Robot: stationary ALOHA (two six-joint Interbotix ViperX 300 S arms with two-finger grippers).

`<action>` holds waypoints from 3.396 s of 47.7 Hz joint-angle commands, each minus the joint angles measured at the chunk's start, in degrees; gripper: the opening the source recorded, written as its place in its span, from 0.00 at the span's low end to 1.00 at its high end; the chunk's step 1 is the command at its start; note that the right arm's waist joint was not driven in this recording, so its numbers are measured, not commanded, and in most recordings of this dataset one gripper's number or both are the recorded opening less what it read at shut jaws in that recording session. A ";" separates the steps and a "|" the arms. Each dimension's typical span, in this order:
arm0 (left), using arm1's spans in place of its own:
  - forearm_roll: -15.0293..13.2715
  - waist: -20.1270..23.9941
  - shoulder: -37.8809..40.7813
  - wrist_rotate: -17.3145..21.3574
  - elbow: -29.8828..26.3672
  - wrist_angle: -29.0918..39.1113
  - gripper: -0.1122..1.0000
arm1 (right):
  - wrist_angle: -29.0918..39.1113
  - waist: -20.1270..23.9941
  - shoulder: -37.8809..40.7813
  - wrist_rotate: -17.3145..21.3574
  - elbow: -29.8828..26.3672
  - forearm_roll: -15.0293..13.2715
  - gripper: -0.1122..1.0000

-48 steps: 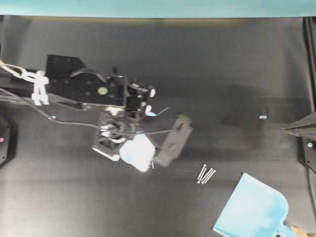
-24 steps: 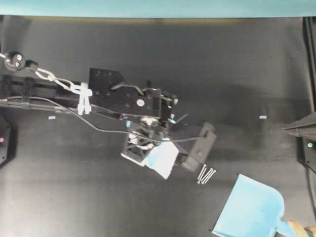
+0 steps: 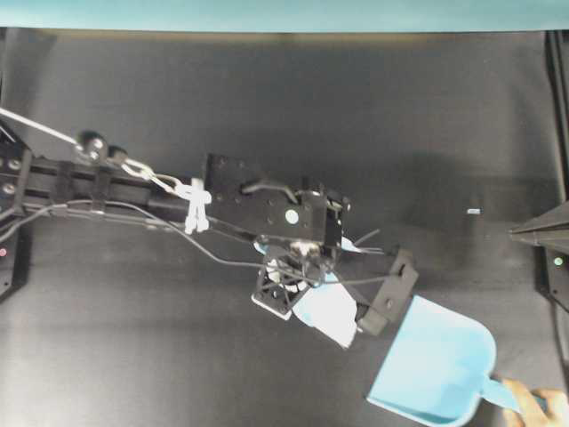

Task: Hold the dustpan with a person, while the left arm uses a hand brush to gather the screws into the dustpan.
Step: 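Sweep the screws with the brush toward the held dustpan, then pull the brush back away from the dustpan toward the left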

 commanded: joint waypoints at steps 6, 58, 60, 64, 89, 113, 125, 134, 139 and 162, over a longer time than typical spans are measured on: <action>0.09 -1.32 -0.35 2.37 -0.79 -3.34 0.38 | -0.26 0.00 0.26 -0.26 -0.62 -0.09 0.10; 0.09 -4.22 7.21 3.34 -14.15 -21.36 0.38 | -0.26 0.00 0.18 -0.26 -0.53 -0.09 0.10; 0.09 -4.39 7.12 3.25 -13.80 -22.76 0.38 | -0.26 0.00 0.18 -0.26 -0.62 -0.09 0.10; 0.09 -4.48 6.86 3.16 -13.01 -25.75 0.38 | -0.18 0.00 0.18 -0.26 -0.62 -0.09 0.10; 0.09 -3.43 -6.06 3.08 -7.12 -30.76 0.38 | -0.26 0.00 0.18 -0.26 -0.62 -0.09 0.10; 0.09 -1.76 -27.69 -1.05 18.98 -32.17 0.38 | -0.26 0.00 0.18 -0.26 -0.62 -0.09 0.10; 0.09 1.58 -38.94 -8.61 37.79 -44.12 0.38 | -0.26 0.00 0.00 -0.26 -0.53 -0.09 0.10; 0.09 2.81 -45.00 -13.62 45.88 -47.90 0.38 | -0.18 0.00 0.00 -0.26 -0.53 -0.09 0.10; 0.09 2.81 -46.05 -14.24 48.08 -47.37 0.38 | -0.18 0.00 0.00 -0.26 -0.62 -0.09 0.10; 0.09 3.60 -45.35 -14.94 54.58 -52.65 0.38 | -0.26 0.00 0.00 -0.26 -0.53 -0.09 0.10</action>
